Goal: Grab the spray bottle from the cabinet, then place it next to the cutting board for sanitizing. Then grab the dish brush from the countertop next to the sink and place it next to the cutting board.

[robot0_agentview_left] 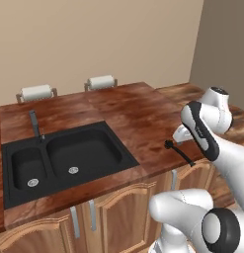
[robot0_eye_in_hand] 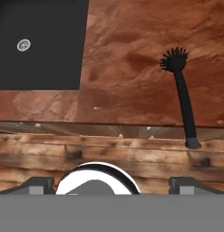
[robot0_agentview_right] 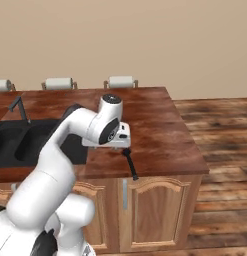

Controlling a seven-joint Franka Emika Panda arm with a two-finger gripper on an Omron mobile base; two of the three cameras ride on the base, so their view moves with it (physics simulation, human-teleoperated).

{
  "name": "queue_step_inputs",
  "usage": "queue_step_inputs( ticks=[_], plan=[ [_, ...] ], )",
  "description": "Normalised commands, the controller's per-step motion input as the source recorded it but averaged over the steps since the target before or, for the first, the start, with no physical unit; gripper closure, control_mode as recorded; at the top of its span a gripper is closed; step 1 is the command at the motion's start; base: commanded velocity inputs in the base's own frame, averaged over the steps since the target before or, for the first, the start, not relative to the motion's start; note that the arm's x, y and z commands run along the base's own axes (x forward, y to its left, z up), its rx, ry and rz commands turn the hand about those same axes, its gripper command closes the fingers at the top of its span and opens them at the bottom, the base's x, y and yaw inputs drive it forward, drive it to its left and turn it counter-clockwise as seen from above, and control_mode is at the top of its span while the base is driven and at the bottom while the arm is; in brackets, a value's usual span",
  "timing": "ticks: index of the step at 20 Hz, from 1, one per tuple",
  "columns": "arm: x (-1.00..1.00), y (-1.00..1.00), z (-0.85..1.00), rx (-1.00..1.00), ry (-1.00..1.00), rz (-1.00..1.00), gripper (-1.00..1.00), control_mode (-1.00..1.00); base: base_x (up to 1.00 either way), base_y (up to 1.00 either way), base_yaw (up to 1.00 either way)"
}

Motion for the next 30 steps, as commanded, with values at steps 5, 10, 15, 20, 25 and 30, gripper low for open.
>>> queue_step_inputs(
  ticks=[5, 10, 15, 20, 25, 30],
  plan=[
    [0.40, -0.02, -0.25, -0.06, 0.09, 0.00, -1.00, -1.00, 0.00, 0.00, 0.00],
    [0.47, -0.12, -0.26, -0.07, 0.04, 0.00, -1.00, -1.00, 0.00, 0.00, 0.00],
    [0.38, -0.14, -0.35, -0.06, 0.01, 0.00, -1.00, -1.00, 0.00, 0.00, 0.00],
    [0.22, -0.26, -0.44, -0.07, 0.00, 0.00, -1.00, -1.00, 0.00, 0.00, 0.00],
    [0.24, -0.18, -0.38, -0.06, 0.00, 0.00, -1.00, -1.00, 0.00, 0.00, 0.00],
    [0.30, -0.08, -0.32, 0.00, 0.00, 0.00, -1.00, -1.00, 0.00, 0.00, 0.00]
  ],
)
